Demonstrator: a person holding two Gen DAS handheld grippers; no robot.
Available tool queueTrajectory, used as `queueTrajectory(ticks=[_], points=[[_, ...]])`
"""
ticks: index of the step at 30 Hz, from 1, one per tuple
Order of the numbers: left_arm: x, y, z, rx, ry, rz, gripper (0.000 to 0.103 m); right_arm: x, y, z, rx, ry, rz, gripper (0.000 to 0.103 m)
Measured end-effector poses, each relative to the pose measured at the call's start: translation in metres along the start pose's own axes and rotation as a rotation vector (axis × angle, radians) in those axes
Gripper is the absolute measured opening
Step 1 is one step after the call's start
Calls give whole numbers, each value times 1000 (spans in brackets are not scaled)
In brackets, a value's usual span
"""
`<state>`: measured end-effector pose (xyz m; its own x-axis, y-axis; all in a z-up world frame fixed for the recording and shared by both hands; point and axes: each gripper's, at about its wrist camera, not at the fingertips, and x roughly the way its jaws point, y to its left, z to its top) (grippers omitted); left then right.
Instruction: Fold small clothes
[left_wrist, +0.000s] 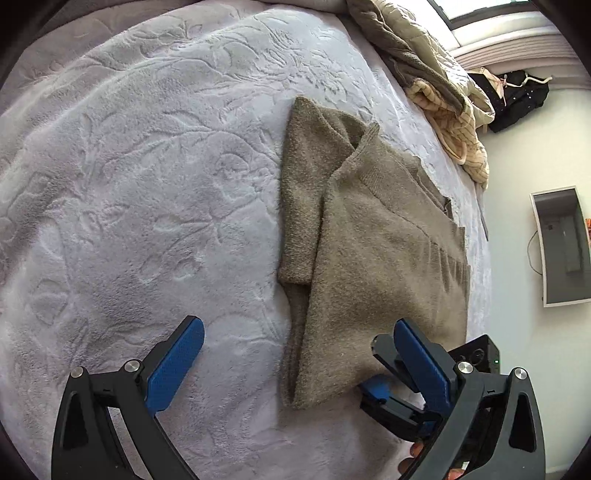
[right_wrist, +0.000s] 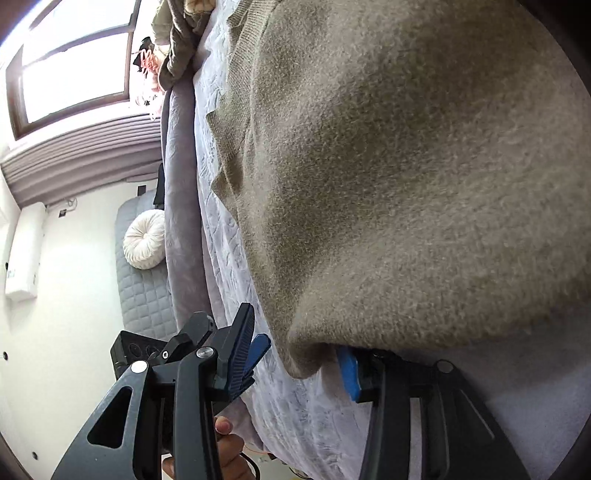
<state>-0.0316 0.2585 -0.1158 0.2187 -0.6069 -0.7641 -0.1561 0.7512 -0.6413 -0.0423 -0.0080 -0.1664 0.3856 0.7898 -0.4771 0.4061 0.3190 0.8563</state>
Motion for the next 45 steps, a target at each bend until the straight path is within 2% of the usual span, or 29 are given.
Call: queueTrajectory(ticks=[1, 4, 5, 8, 13, 17, 23, 24, 26, 28, 30, 31, 34, 35, 36, 38, 39, 40, 41, 42, 43, 45], points=[[2, 0, 3, -8, 6, -23, 103, 0, -3, 1, 21, -1, 9, 45], [9, -2, 14, -22, 16, -68, 103, -3, -12, 4, 83, -2, 11, 16], [12, -3, 18, -27, 17, -72, 103, -4, -17, 5, 107, 3, 19, 10], [17, -5, 27, -29, 27, -89, 103, -5, -23, 3, 163, 17, 95, 8], [31, -10, 42, -15, 66, -139, 103, -18, 6, 2, 69, 39, 237, 8], [50, -18, 59, -28, 105, -219, 103, -30, 33, 9, -34, 53, 251, 8], [73, -56, 79, 63, 107, -232, 103, -33, 42, 12, -90, 68, 241, 8], [74, -64, 81, 88, 100, -219, 100, -31, 42, 10, -101, 75, 230, 8], [80, -80, 81, 156, 96, -126, 84, -31, 40, 7, -119, 92, 198, 8], [88, -88, 81, 216, 114, -24, 53, -38, 36, 5, -134, 116, 153, 8], [92, -90, 79, 263, 123, 34, 36, -38, 30, 2, -169, 163, 70, 12], [92, -89, 79, 280, 122, 44, 34, -38, 32, 0, -193, 192, 34, 13], [90, -87, 79, 281, 129, 42, 34, -42, 40, -5, -311, 283, -94, 29], [91, -85, 79, 284, 133, 53, 34, -49, 44, -5, -349, 281, -119, 33], [92, -85, 78, 288, 138, 68, 35, -58, 48, -1, -373, 263, -135, 33], [97, -87, 75, 297, 143, 97, 35, -84, 49, 12, -394, 183, -174, 33], [99, -89, 75, 295, 146, 110, 35, -97, 48, 19, -402, 138, -200, 32], [101, -90, 75, 295, 146, 120, 35, -103, 50, 31, -409, 96, -238, 23], [101, -91, 74, 305, 145, 135, 35, -111, 50, 40, -416, 60, -286, 9], [102, -94, 73, 323, 142, 163, 33, -115, 52, 49, -422, 37, -335, 8], [102, -97, 71, 335, 137, 182, 22, -117, 52, 54, -434, 22, -390, 7], [101, -106, 69, 358, 125, 222, 19, -112, 40, 66, -474, 21, -494, 6]])
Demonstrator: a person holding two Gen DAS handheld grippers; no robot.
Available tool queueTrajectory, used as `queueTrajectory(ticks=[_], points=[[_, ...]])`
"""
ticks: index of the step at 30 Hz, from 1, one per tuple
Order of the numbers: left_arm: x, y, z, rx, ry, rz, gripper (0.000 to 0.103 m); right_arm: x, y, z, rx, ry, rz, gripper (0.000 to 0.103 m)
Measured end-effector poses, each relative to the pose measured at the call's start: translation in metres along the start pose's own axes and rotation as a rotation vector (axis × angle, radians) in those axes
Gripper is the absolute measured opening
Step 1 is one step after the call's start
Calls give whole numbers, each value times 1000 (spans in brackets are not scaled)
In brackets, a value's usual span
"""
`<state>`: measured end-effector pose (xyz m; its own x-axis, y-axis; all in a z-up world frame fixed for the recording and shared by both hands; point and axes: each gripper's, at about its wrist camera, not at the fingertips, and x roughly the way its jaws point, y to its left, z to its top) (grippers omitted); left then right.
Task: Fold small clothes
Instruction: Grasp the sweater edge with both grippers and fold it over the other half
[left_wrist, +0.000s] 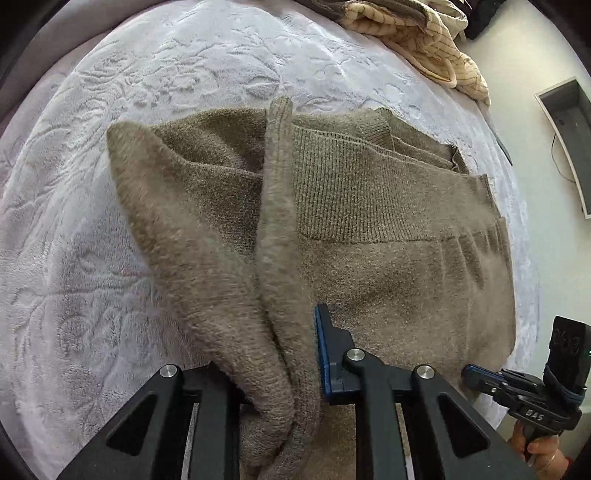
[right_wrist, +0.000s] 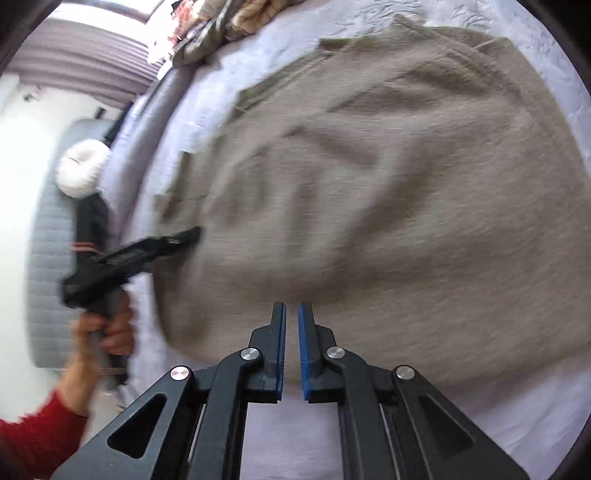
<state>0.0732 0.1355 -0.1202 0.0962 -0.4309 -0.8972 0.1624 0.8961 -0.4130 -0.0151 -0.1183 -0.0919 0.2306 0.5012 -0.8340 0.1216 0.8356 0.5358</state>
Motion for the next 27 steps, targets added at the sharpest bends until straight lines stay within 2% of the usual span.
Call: queueTrajectory(ticks=[1, 2, 8, 12, 15, 19, 22, 27], points=[[-3, -4, 0, 1, -7, 16, 19, 10, -5, -1, -25, 30, -43, 2], [-6, -7, 0, -5, -14, 23, 18, 17, -9, -3, -43, 51, -49, 0], [-45, -45, 6, -47, -110, -17, 18, 23, -17, -8, -47, 20, 0, 0], [-60, -99, 21, -14, -158, -29, 17, 29, -31, -8, -6, 18, 82, 0], [-55, -154, 34, 42, -171, -7, 17, 36, -34, -7, 1, 18, 123, 0], [-26, -232, 50, 125, -152, 69, 17, 45, -35, -11, 38, 13, 188, 0], [15, -285, 54, 219, -112, 155, 17, 43, -48, -14, 83, 9, 252, 0], [82, -329, 40, 343, -20, 312, 17, 31, -72, -19, 192, -6, 355, 0]])
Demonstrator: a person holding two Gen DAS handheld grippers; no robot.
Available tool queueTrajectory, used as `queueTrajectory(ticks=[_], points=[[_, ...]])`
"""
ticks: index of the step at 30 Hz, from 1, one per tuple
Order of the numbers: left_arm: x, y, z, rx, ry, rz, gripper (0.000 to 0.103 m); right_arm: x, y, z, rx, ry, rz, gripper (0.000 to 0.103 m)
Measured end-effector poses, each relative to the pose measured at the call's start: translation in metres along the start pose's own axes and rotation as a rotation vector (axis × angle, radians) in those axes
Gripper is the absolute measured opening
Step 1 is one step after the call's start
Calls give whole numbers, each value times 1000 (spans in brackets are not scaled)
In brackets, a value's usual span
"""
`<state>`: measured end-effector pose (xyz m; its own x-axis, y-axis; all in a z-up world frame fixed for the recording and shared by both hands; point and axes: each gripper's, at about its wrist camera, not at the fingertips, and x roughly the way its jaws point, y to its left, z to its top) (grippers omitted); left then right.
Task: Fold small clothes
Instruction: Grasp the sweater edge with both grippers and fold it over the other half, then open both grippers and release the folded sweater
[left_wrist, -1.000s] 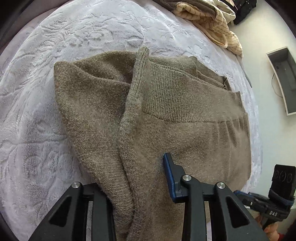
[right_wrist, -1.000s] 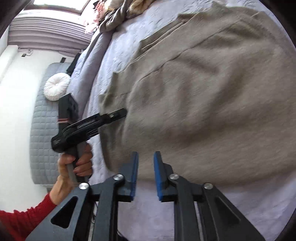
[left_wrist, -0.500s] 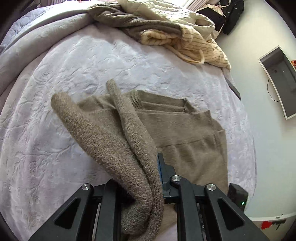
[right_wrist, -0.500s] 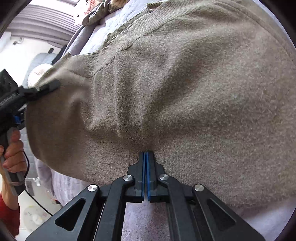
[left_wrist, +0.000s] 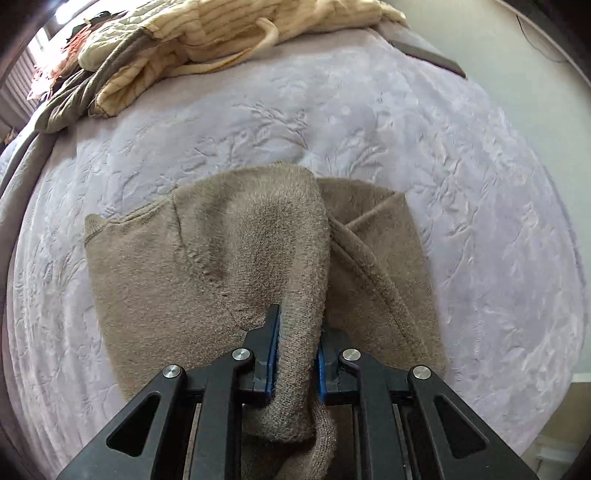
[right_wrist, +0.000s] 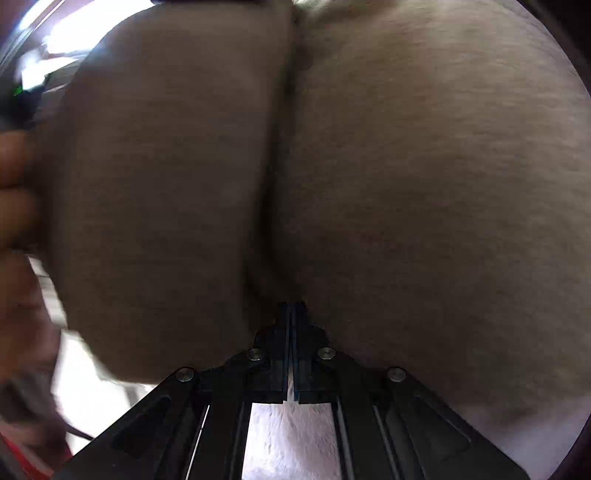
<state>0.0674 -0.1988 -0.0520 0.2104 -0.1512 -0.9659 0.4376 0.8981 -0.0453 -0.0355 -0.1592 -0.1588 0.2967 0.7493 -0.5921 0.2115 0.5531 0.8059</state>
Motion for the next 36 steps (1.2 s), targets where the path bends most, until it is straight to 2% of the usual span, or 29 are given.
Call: queueTrajectory(ticks=[4, 6, 9, 12, 13, 14, 15, 16, 17, 20, 24, 28, 34, 36], points=[[-6, -12, -3, 11, -29, 12, 18, -44, -17, 3, 55, -104, 26, 4], [-16, -11, -3, -2, -43, -26, 18, -66, -29, 8, 83, -150, 32, 4], [-33, -7, -2, -46, -81, -92, 18, -81, -48, 18, 143, -174, 50, 5], [-53, 4, -6, -80, -119, -152, 18, -91, -64, 23, 213, -202, 134, 8], [-57, 9, -9, -90, -128, -164, 34, -94, -68, 23, 234, -216, 167, 19], [-62, 16, -12, -105, -138, -169, 52, -93, -70, 22, 261, -233, 209, 36], [-67, 24, -16, -125, -156, -160, 83, -92, -74, 22, 294, -250, 259, 42], [-73, 32, -21, -147, -189, -148, 87, -92, -79, 21, 321, -265, 307, 50], [-79, 41, -25, -162, -217, -133, 87, -95, -85, 19, 349, -279, 358, 53], [-78, 66, -34, -200, -211, -72, 88, -92, -88, 24, 377, -271, 407, 53], [-55, 101, -48, -254, -147, -19, 88, -107, -93, 42, 317, -196, 362, 54], [-34, 128, -64, -289, -110, 37, 88, -113, -81, 58, 176, -94, 213, 54], [-19, 165, -77, -389, -116, 74, 88, -98, -42, 96, -54, 9, 76, 54], [-15, 172, -78, -408, -122, 64, 88, -87, -29, 104, -119, 63, 4, 52]])
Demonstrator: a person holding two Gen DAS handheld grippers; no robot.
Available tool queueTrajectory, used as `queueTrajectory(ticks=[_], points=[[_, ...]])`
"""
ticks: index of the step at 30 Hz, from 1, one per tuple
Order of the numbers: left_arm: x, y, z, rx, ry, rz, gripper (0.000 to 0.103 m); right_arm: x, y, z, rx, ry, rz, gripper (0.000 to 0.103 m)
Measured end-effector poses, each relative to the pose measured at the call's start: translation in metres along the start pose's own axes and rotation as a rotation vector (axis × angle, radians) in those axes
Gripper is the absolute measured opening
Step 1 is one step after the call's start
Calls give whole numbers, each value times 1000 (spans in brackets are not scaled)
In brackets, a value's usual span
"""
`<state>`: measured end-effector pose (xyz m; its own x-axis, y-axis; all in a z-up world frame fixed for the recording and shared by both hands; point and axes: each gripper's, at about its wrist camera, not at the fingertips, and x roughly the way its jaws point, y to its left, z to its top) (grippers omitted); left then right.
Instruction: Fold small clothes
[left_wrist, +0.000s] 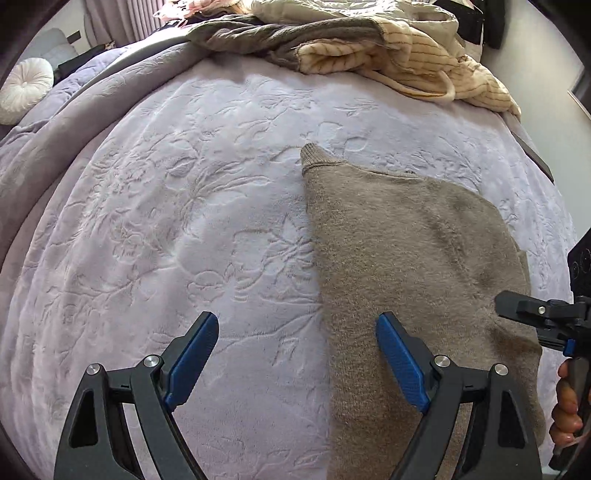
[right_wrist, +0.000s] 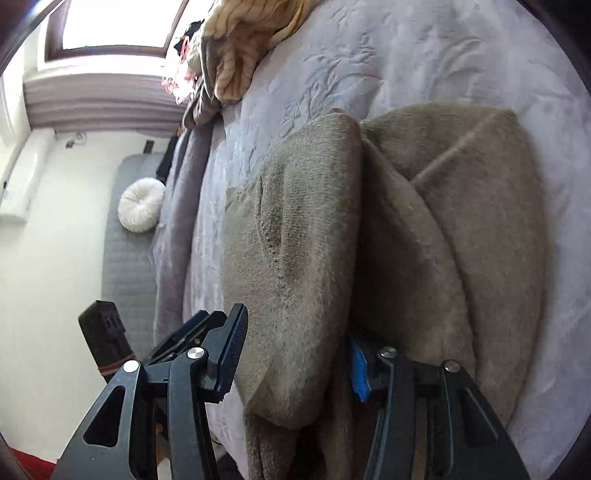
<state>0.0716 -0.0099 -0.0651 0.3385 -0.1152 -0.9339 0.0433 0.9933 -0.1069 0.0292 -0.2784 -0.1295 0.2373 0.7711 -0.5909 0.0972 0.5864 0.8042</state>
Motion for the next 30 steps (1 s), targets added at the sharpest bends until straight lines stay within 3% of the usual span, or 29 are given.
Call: queueTrajectory(ticks=[2, 5, 8, 11, 15, 19, 23, 25, 28, 30], points=[[4, 0, 2, 8, -8, 10, 88, 14, 10, 15, -47, 23, -93, 15], [1, -6, 5, 47, -26, 33, 88, 10, 34, 20, -149, -15, -163, 14], [-11, -16, 6, 82, -52, 0, 88, -17, 72, 26, -262, -107, -150, 13], [-14, -32, 3, 131, -54, -22, 88, -42, 77, 24, -284, -137, -143, 13], [1, -55, -6, 191, -24, -39, 88, -57, 57, 29, -231, -152, -177, 13], [12, -65, -10, 216, -10, -57, 90, -50, 1, 25, -104, -116, -219, 14], [10, -64, -10, 232, -2, -59, 90, -49, -38, 14, 33, -122, -139, 15], [5, -61, -11, 234, 8, -55, 90, -52, -36, 11, 34, -129, -149, 20], [-5, -55, -15, 234, 25, -57, 90, -66, -27, -1, 6, -124, -231, 38], [-13, -49, -20, 225, 46, -85, 90, -84, -23, -18, -6, -136, -230, 39]])
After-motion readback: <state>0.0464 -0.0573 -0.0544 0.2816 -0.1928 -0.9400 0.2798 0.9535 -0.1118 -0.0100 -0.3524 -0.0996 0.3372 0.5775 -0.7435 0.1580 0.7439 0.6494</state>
